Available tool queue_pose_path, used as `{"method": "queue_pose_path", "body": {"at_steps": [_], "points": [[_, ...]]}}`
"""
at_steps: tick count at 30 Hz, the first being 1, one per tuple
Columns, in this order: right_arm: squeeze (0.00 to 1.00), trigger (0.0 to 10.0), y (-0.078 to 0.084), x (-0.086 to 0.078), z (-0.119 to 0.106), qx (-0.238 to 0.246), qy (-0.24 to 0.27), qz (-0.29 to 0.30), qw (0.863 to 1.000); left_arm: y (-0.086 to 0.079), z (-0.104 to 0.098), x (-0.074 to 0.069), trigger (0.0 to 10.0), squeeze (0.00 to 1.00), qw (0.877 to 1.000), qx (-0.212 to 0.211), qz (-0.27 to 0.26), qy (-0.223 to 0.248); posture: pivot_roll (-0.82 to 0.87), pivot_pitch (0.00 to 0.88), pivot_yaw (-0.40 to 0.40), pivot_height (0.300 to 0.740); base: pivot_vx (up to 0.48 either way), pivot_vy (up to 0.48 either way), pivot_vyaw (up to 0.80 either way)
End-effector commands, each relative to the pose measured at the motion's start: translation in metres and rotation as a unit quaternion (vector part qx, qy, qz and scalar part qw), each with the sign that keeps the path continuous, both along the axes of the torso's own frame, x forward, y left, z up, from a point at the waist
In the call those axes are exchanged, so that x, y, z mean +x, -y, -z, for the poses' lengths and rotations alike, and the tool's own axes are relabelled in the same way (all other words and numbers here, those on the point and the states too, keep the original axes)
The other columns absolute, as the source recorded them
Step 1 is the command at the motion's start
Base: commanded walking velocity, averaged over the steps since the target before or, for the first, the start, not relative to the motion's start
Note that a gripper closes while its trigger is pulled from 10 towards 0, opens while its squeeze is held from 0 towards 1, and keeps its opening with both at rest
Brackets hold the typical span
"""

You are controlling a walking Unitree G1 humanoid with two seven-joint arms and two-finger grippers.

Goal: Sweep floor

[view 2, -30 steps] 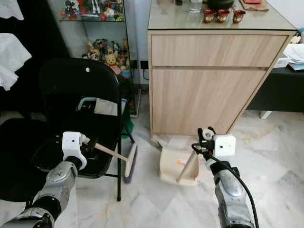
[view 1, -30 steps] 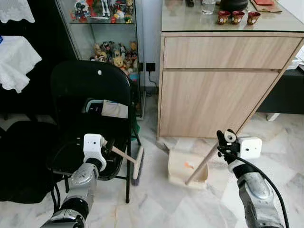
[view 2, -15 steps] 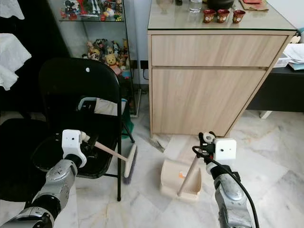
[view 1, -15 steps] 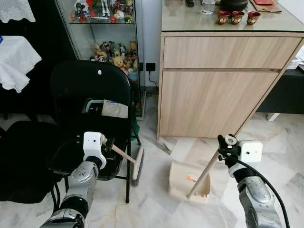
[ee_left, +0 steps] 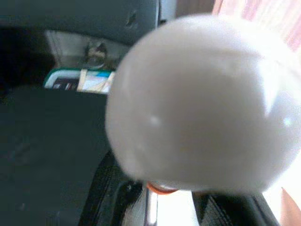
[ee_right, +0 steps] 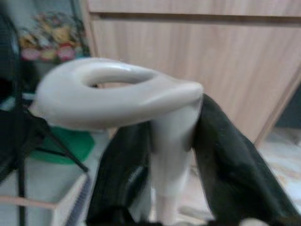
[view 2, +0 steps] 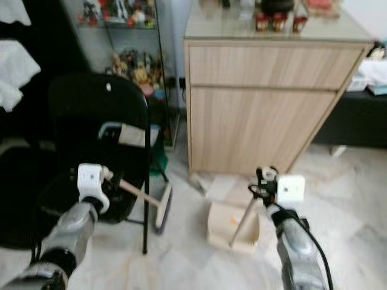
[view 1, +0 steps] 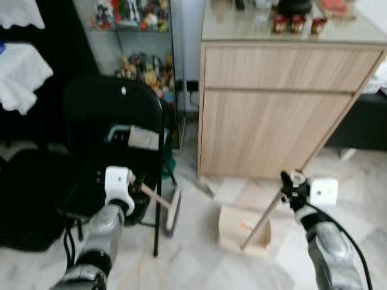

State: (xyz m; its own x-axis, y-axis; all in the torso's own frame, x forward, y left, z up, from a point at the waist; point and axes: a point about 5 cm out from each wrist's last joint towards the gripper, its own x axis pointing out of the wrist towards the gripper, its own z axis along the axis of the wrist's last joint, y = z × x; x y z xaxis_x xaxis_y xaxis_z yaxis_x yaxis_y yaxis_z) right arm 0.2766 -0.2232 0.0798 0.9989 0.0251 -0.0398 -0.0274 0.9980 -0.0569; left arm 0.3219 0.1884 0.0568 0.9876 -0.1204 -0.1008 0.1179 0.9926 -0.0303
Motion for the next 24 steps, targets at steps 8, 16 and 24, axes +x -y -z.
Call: {"method": "queue_pose_path", "body": {"at_steps": [8,16,24], "points": [[0.00,10.0,0.0054,0.0015,-0.0105,-0.002,0.019,0.007,1.000,0.0015,-0.0099,0.0052,10.0,0.00,1.000,0.006,0.004,0.022,0.02,0.067,0.021,0.740,0.000,-0.310,0.00],[0.00,10.0,0.0052,0.0014,-0.0107,-0.003,0.017,0.006,1.000,0.0015,-0.0098,0.0051,10.0,0.00,1.000,0.005,0.002,0.022,0.02,0.079,0.019,0.740,0.000,-0.253,0.00],[0.00,10.0,0.0044,0.0000,-0.0099,-0.002,0.016,0.007,1.000,0.0017,-0.0095,0.0044,10.0,0.00,1.000,0.004,0.003,0.022,0.02,0.068,0.016,0.740,0.000,-0.210,0.00]]}}
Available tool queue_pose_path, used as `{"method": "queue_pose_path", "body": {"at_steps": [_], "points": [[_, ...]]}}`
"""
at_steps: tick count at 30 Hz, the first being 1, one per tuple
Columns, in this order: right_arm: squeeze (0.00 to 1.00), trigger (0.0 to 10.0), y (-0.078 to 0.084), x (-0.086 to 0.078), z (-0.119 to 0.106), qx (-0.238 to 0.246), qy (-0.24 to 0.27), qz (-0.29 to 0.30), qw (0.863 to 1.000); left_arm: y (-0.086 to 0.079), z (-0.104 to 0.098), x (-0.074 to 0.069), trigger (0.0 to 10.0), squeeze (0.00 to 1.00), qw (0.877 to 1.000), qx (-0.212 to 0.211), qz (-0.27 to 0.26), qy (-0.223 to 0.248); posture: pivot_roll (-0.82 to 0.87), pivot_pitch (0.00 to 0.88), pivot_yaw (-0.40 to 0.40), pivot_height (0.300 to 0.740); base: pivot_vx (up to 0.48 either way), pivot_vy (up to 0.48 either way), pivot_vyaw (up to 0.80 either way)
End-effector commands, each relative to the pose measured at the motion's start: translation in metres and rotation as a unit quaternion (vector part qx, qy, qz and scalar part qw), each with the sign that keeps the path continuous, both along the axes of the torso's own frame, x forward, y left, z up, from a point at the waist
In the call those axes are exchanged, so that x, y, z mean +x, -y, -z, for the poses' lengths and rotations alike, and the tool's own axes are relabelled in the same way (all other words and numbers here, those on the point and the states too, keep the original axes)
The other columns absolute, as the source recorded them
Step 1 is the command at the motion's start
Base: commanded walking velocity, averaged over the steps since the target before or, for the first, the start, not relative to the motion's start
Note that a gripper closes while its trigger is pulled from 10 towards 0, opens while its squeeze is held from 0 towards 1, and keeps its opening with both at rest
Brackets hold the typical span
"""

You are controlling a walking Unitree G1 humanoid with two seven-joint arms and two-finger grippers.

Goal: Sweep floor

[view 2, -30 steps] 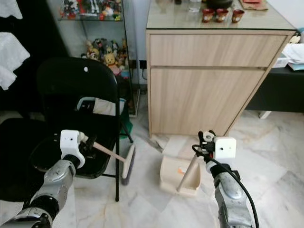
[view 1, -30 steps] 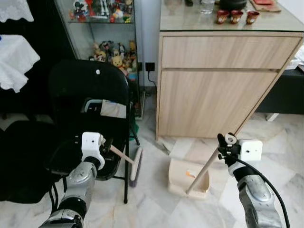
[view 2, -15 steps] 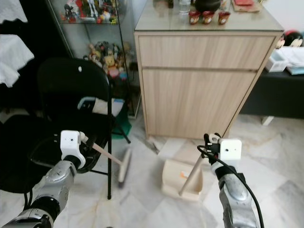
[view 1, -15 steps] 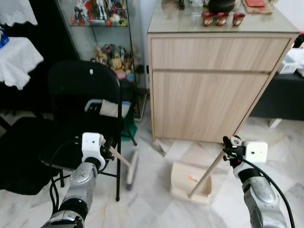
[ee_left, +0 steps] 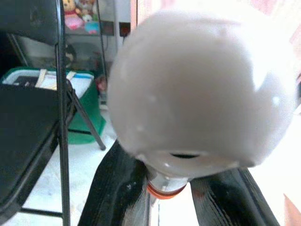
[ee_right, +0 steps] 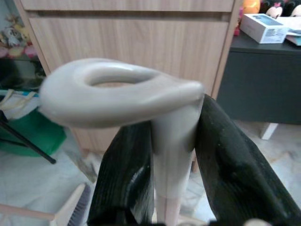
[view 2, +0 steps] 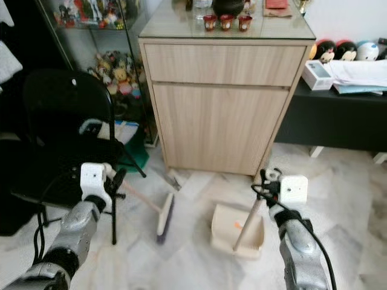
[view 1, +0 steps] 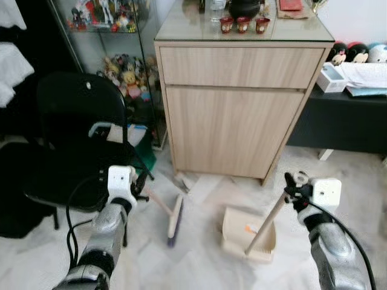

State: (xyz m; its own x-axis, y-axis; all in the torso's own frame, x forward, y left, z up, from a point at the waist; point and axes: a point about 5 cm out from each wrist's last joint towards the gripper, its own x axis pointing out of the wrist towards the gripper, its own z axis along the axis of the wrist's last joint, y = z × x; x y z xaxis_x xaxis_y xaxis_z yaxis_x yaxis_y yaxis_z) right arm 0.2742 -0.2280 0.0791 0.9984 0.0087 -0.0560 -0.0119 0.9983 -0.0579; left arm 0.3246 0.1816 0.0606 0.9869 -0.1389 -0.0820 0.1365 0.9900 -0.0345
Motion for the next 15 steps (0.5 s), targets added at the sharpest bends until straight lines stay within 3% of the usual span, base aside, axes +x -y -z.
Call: {"method": "queue_pose_path", "body": {"at_steps": [1,12,15], "points": [[0.00,10.0,-0.0004,0.0024,-0.0106,-0.002,0.024,-0.002,1.000,-0.0050,-0.0056,0.0018,10.0,0.00,1.000,0.007,-0.006,0.013,0.02,0.068,0.016,0.740,0.000,0.000,0.00],[0.00,10.0,0.0022,0.0043,-0.0130,-0.009,0.032,0.015,0.999,-0.0083,-0.0102,0.0041,10.0,0.00,1.000,0.002,-0.015,0.022,0.04,0.069,0.013,0.740,0.000,0.000,0.00],[0.00,10.0,0.0033,0.0055,-0.0131,-0.015,0.030,0.016,0.999,-0.0082,-0.0110,0.0049,10.0,0.00,1.000,0.002,-0.016,0.023,0.03,0.066,0.012,0.740,0.000,0.000,0.60]]}}
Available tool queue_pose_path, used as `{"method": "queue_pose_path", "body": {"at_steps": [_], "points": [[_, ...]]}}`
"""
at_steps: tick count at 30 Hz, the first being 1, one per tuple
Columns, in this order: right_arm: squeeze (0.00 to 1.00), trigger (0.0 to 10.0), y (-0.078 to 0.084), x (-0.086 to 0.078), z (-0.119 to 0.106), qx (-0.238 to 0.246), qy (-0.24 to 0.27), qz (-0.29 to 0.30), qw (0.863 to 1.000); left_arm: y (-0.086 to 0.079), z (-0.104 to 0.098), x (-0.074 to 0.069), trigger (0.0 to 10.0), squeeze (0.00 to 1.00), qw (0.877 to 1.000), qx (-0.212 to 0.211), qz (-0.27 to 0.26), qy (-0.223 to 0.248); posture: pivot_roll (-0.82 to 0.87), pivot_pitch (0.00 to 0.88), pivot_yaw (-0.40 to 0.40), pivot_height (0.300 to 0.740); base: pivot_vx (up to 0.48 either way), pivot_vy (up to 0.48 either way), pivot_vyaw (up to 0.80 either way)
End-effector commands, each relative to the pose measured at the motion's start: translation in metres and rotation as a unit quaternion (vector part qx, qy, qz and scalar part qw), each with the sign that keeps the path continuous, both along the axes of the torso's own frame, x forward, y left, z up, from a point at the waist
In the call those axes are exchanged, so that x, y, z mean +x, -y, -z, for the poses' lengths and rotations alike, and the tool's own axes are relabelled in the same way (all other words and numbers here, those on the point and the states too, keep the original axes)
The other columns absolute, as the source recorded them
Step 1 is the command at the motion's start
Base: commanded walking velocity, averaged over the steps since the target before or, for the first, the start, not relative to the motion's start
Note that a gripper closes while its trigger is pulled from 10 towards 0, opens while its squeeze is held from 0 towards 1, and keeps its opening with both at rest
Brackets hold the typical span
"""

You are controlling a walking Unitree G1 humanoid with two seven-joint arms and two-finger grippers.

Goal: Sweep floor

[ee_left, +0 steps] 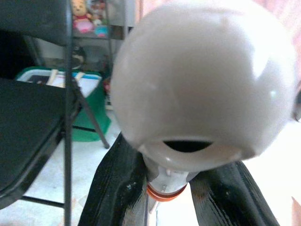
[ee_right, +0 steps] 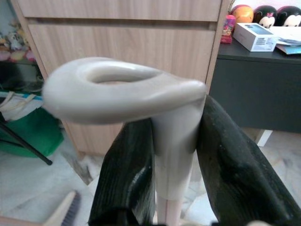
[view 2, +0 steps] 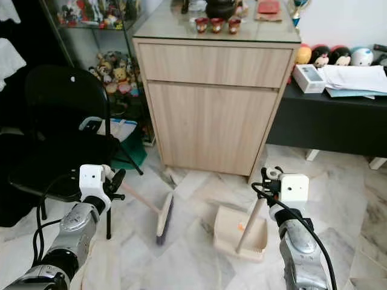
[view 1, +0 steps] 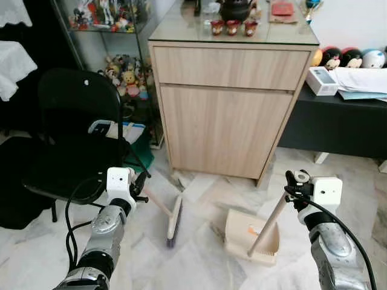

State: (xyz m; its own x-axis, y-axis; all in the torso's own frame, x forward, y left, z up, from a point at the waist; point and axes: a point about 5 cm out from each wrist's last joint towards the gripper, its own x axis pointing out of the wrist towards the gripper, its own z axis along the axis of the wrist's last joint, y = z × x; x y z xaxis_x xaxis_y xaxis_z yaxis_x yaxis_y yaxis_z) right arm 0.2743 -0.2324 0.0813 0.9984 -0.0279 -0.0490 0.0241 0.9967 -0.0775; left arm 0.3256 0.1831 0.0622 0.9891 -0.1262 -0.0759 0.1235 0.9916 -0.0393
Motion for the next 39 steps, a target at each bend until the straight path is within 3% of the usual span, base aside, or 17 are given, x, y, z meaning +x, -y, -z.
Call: {"method": "queue_pose_path", "body": {"at_steps": [1,15,24,39], "points": [[0.00,10.0,-0.0011,0.0055,-0.0109,-0.006,0.026,-0.001,1.000,-0.0067,-0.0096,0.0039,10.0,0.00,1.000,0.005,-0.009,0.021,0.03,0.066,0.012,0.740,0.000,0.000,0.80],[0.00,10.0,-0.0021,0.0048,-0.0132,0.002,0.031,-0.004,0.999,-0.0073,-0.0102,0.0035,10.0,0.00,1.000,0.003,-0.009,0.023,0.03,0.094,0.011,0.740,0.000,0.000,0.75],[0.00,10.0,-0.0027,0.0050,-0.0127,0.010,0.030,-0.003,0.999,-0.0070,-0.0097,0.0033,10.0,0.00,1.000,0.010,-0.005,0.021,0.03,0.097,0.016,0.740,0.000,0.000,0.00],[0.00,10.0,-0.0011,0.0055,-0.0139,-0.002,0.033,-0.002,0.999,-0.0065,-0.0094,0.0030,10.0,0.00,1.000,0.010,-0.005,0.021,0.03,0.097,0.014,0.740,0.000,-0.315,0.31]]}}
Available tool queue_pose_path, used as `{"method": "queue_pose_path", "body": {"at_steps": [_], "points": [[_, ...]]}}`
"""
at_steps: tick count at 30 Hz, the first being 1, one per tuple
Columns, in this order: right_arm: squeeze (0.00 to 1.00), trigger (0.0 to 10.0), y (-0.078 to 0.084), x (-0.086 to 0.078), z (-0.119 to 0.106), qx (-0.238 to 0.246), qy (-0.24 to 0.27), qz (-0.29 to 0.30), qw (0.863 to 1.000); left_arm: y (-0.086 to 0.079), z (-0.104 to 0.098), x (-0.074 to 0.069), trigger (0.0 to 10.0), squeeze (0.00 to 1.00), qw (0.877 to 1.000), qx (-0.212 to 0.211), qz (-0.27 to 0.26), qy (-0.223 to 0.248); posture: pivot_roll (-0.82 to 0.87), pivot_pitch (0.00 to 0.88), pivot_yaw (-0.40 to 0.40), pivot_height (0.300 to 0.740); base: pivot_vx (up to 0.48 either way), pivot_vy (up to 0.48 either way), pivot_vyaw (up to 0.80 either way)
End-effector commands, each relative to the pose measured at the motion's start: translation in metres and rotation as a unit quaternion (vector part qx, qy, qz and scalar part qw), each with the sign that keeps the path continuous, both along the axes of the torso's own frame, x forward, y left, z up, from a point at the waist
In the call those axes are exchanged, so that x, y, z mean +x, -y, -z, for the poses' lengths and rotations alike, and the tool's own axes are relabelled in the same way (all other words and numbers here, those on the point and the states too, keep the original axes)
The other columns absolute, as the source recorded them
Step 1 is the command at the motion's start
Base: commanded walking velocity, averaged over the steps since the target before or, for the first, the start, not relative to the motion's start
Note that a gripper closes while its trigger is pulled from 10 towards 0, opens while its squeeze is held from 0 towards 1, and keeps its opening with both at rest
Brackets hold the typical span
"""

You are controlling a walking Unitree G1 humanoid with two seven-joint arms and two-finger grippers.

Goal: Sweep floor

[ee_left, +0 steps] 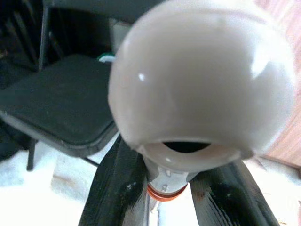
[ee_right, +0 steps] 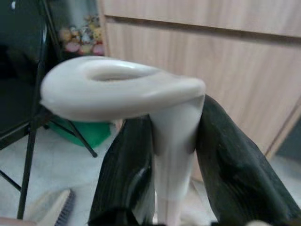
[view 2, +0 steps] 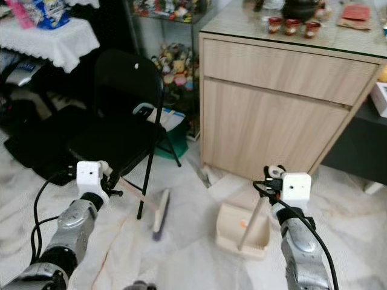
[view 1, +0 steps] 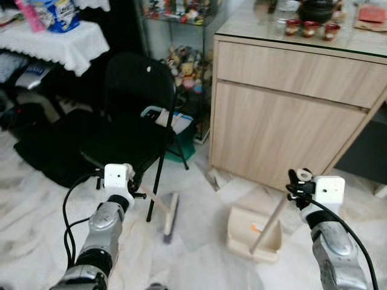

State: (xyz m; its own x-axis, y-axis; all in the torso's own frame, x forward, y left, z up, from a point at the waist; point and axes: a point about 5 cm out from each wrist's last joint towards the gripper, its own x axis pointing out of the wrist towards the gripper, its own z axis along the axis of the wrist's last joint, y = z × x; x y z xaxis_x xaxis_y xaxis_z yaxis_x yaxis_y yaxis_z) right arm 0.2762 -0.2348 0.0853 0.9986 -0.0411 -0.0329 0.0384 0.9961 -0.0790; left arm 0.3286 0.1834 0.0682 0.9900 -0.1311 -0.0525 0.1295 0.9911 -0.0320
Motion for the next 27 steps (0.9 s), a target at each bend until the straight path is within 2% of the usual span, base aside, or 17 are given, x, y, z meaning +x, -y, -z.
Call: {"method": "queue_pose_path", "body": {"at_steps": [1,4,27], "points": [[0.00,10.0,-0.0036,0.0036,-0.0099,-0.004,0.024,-0.009,1.000,-0.0063,-0.0033,-0.0001,10.0,0.00,1.000,0.008,-0.007,0.009,0.03,0.097,0.014,0.740,0.000,-0.322,0.00],[0.00,10.0,-0.0035,0.0038,-0.0101,-0.007,0.024,-0.010,1.000,-0.0060,-0.0033,-0.0001,10.0,0.00,1.000,0.007,-0.007,0.009,0.03,0.093,0.014,0.740,0.000,-0.322,0.30],[0.00,10.0,-0.0023,0.0039,-0.0105,-0.014,0.020,-0.012,1.000,-0.0044,-0.0035,-0.0002,10.0,0.00,1.000,0.000,-0.007,0.012,0.03,0.102,0.006,0.740,0.000,0.000,0.80]]}}
